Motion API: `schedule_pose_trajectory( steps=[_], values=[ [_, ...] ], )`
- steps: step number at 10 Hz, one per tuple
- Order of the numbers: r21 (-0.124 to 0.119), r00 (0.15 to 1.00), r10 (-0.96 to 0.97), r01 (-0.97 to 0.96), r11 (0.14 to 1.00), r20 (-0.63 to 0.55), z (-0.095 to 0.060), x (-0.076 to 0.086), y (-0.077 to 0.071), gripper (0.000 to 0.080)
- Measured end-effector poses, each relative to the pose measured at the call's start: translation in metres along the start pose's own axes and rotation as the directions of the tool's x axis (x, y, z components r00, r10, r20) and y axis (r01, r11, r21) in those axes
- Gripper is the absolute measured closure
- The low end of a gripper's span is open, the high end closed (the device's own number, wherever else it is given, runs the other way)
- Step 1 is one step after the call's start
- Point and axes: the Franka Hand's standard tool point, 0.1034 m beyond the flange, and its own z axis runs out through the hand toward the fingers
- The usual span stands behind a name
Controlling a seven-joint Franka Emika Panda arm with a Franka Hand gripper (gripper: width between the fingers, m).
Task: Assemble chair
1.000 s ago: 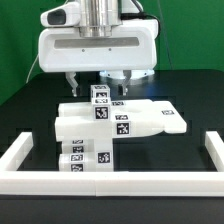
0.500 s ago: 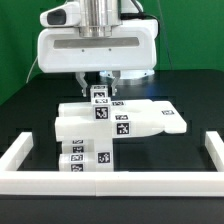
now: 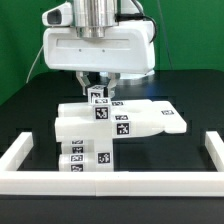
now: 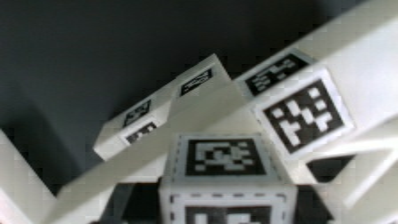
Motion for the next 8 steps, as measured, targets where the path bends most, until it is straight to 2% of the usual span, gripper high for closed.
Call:
schedule_pose_trajectory(
  steps=[1, 3, 6, 7, 8],
  values=[
    [0.0, 0.993, 0.122, -0.122, 0.993, 0.004, 0.0001, -0.0007, -0.001, 0.0517],
    [-0.008, 0.917, 0.399, -0.399, 0.917, 0.015, 0.0004, -0.0002, -0.0023, 0.0515],
    [-0.003, 0.92, 0.392, -0.392, 0.92, 0.018, 0.0006, -0.0003, -0.0027, 0.0492],
    [-0.003, 0.92, 0.392, -0.392, 0.92, 0.018, 0.0006, -0.0004, -0.0028, 0.0283],
    [-0.003, 0.933, 0.36, -0.36, 0.933, 0.017, 0.0006, -0.0004, -0.0029, 0.0283]
  ],
)
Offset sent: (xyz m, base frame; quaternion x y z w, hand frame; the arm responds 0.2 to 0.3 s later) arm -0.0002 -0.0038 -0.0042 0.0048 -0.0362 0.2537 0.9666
